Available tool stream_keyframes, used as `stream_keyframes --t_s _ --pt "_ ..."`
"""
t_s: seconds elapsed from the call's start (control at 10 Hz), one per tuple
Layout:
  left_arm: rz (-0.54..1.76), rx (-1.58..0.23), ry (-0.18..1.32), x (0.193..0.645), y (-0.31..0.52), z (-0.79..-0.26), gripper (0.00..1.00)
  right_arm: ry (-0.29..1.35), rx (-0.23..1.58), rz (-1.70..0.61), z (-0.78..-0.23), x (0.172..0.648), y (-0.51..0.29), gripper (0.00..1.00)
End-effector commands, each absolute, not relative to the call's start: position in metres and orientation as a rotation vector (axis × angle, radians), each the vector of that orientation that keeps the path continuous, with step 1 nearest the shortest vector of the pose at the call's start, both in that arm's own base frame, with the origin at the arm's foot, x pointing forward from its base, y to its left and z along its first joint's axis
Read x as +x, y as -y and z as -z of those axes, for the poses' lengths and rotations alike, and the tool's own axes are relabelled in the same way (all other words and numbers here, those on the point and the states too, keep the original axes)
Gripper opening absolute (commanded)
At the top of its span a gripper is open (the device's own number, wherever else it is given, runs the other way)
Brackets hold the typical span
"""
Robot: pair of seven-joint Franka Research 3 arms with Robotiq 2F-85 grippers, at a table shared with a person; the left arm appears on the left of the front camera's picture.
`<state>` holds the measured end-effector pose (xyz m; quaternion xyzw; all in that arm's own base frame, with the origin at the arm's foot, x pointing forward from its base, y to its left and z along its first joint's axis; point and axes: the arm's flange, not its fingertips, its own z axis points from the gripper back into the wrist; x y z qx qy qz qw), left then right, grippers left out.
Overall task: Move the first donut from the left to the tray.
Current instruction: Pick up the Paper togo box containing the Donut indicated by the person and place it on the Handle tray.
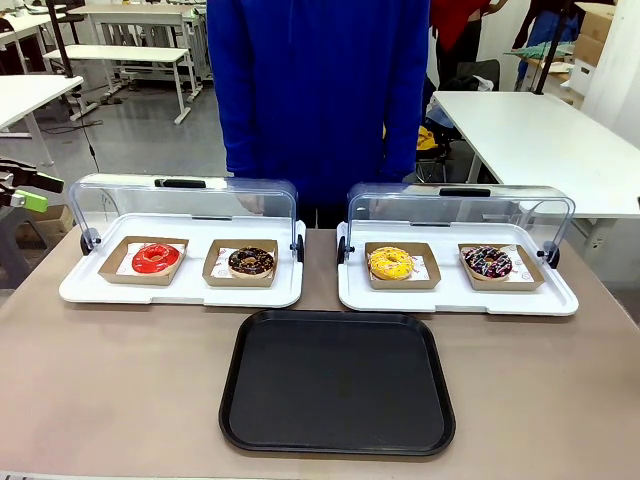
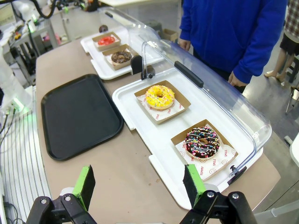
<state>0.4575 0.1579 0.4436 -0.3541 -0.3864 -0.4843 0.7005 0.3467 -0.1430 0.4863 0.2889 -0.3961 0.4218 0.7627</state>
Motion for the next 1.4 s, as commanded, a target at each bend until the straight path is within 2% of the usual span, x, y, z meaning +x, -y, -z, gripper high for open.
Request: stream_keyframes --t_s 0.0,1.3 --pt "1.080 -0.797 0.871 0.4555 -0.1567 -0.4441 1.00 0.899 0.632 -0.929 -0.4881 0.3511 0.1434 1.00" --pt "1.080 -0.797 0.871 0.4555 -0.1567 -0.4441 1.00 0.899 0.632 -0.929 -0.4881 0.3511 0.1434 1.00"
